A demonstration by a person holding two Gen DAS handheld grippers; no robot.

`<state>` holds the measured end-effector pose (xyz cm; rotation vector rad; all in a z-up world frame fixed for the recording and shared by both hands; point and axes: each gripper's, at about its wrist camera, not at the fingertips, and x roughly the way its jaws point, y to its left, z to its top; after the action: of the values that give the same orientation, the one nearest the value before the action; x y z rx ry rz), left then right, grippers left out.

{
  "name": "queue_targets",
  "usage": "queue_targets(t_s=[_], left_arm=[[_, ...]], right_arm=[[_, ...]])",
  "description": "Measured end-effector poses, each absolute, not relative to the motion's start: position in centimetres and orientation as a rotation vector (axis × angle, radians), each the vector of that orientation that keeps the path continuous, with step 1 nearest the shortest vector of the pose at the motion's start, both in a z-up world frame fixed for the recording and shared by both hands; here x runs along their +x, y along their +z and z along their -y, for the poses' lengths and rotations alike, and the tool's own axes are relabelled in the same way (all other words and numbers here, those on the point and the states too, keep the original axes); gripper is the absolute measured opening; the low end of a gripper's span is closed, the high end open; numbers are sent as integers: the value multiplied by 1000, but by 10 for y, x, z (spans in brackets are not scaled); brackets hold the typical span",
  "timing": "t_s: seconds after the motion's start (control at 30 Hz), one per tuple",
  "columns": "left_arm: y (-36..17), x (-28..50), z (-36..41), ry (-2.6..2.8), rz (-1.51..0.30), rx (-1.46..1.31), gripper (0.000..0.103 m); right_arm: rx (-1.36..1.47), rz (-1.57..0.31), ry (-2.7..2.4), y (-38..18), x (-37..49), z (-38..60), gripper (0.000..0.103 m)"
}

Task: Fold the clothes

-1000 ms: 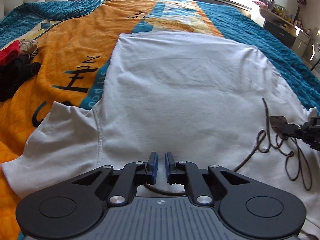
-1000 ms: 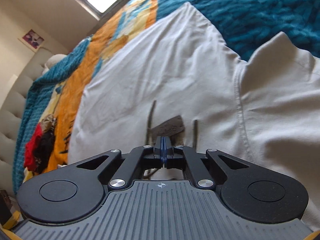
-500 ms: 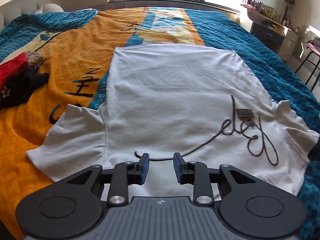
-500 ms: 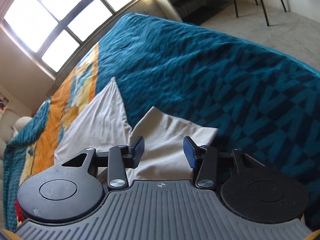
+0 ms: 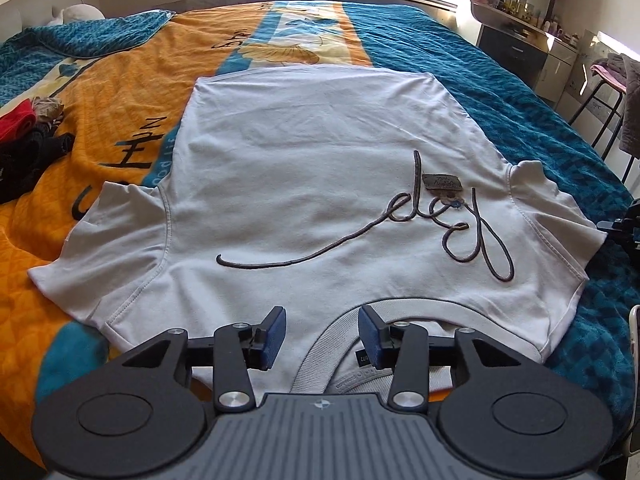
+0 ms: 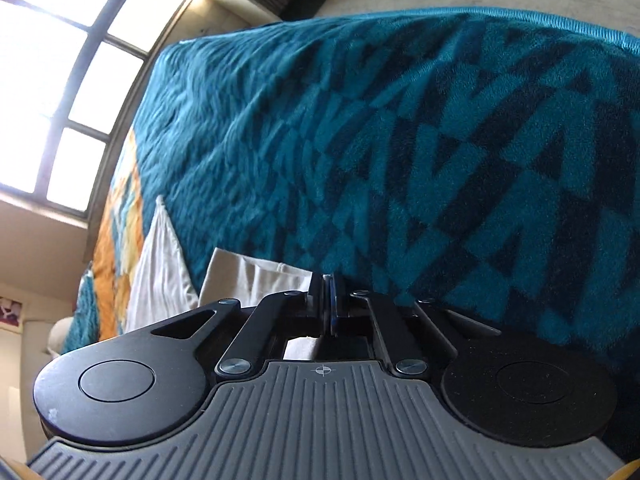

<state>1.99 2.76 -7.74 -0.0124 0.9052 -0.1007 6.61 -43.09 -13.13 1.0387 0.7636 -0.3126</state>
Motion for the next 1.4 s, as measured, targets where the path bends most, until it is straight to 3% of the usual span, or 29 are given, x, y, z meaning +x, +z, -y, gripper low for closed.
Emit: queue_targets(t_s=[0.2, 0.37, 0.47, 0.63, 0.73, 0.8, 0.83, 0.93, 1.2, 1.4], left_arm=[[-77, 19, -37, -90, -896, -41, 44], [-78, 15, -47, -84, -892, -70, 44], [-79, 14, -55, -67, -885, -82, 44], [-78, 14, -68, -39, -879, -108, 44], [-78, 13, -73, -32, -879, -115, 44], [-77, 12, -77, -27, -880, -118, 45], [-77, 13, -77, -25, -881, -119, 45], [-80, 15, -76, -15, -885, -120, 45], [-86, 9, -75, -34, -883, -92, 45], [-87, 2, -69, -70, -833, -81, 44]], right_arm=[[713, -674, -280, -98, 79, 390, 4], [256, -596, -72, -57, 74, 301, 4], [-30, -599, 65, -54, 57, 239, 4], [-254, -728, 236, -83, 35, 181, 4], [-254, -824, 282, -89, 31, 175, 13], [-148, -808, 293, -76, 24, 188, 29], [-74, -783, 287, -68, 22, 199, 29], [114, -763, 102, -56, 41, 233, 11], [23, -968, -101, -111, 66, 247, 8], [114, -897, -115, -86, 26, 252, 12]])
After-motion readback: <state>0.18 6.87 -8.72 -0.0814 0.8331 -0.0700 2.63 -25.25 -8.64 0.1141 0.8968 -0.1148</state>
